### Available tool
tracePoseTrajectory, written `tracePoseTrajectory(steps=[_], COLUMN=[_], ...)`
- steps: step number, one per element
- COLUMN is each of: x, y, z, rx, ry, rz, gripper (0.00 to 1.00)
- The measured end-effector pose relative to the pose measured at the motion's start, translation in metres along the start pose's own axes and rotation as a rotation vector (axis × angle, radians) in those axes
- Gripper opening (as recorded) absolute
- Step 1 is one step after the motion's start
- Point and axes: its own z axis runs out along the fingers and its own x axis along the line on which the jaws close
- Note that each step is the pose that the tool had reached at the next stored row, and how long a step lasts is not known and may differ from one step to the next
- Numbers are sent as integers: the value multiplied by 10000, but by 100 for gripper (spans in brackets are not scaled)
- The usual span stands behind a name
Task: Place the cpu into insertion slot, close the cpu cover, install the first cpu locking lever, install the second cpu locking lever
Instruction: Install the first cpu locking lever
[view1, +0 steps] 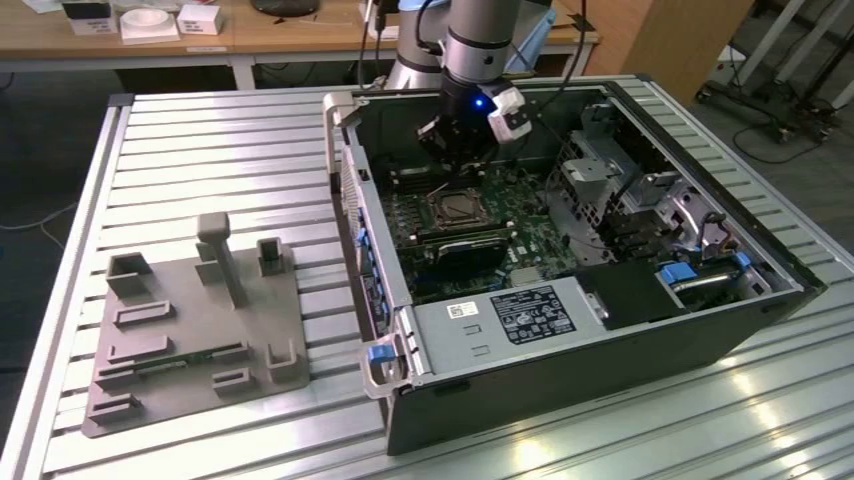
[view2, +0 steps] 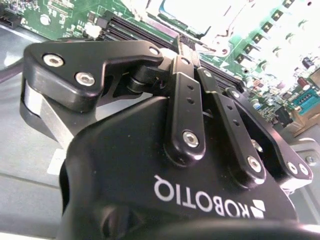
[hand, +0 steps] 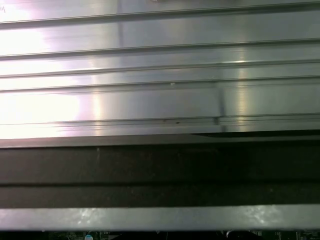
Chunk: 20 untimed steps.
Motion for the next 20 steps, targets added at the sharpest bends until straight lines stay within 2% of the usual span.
tracePoseTrajectory(steps=[20], x=[-98], y=[13], z=[78], rx=[0], ry=[0], rz=[0], gripper=[10])
